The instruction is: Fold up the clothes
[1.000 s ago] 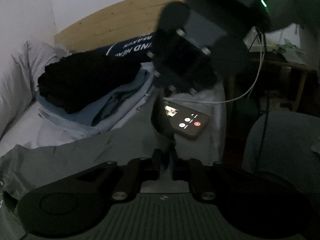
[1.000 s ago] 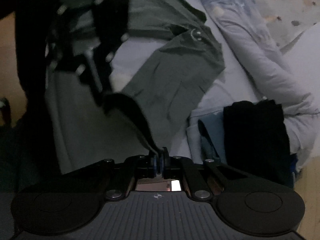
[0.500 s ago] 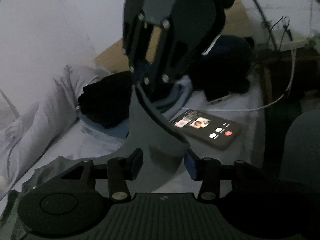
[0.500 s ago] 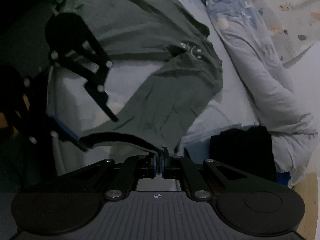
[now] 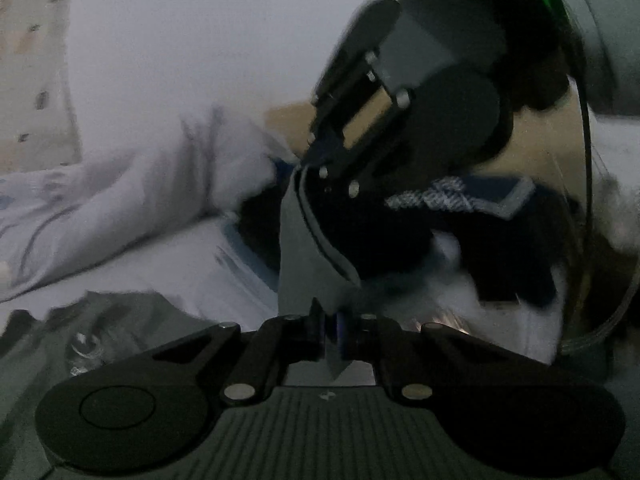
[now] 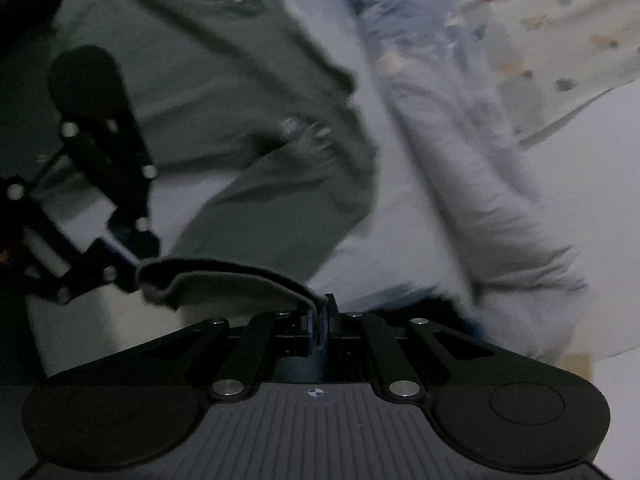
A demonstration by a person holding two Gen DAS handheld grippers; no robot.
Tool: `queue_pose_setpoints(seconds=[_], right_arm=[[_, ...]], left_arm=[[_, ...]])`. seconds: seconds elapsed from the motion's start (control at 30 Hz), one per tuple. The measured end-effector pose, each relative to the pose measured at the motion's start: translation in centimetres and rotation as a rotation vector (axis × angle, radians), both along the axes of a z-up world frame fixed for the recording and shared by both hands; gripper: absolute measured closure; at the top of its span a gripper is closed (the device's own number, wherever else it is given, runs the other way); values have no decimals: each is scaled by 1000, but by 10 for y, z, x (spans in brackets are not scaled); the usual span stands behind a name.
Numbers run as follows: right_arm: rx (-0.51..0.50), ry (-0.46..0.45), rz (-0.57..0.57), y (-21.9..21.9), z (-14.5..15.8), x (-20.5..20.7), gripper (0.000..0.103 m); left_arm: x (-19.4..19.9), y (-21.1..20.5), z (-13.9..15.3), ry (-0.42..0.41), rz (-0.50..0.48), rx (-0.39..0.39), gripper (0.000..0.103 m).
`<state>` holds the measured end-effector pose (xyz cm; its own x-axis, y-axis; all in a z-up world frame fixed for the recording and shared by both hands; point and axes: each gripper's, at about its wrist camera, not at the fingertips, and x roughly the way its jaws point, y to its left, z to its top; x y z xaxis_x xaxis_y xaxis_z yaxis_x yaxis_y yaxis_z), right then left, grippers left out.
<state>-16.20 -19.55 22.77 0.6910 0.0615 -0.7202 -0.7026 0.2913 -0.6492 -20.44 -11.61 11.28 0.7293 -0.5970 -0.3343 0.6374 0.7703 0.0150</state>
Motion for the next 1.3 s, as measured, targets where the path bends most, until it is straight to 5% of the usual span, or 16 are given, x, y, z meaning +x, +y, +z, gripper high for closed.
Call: queue_pose_setpoints(seconds=[0.27, 0.47, 0.73, 1.0, 1.23, 1.3], right_arm=[[-36, -207, 63, 85, 54, 78, 98], [-73, -261, 176, 199, 60, 154, 98], [-120, -201, 335, 344, -21, 217, 98], [-174, -83, 462, 466, -125, 264, 98], [-198, 24, 377, 483, -175, 286, 97], [-169, 35, 327, 484, -180, 290, 86]], left_arm=[[77, 98, 76, 61, 155, -309, 95], [130, 218, 84, 115, 345, -488, 96], [172, 363, 7, 239, 579, -579, 98], [213, 423, -80, 471, 696, -639, 98], [228, 441, -114, 547, 749, -616, 97], [231, 449, -122, 560, 767, -616, 97]])
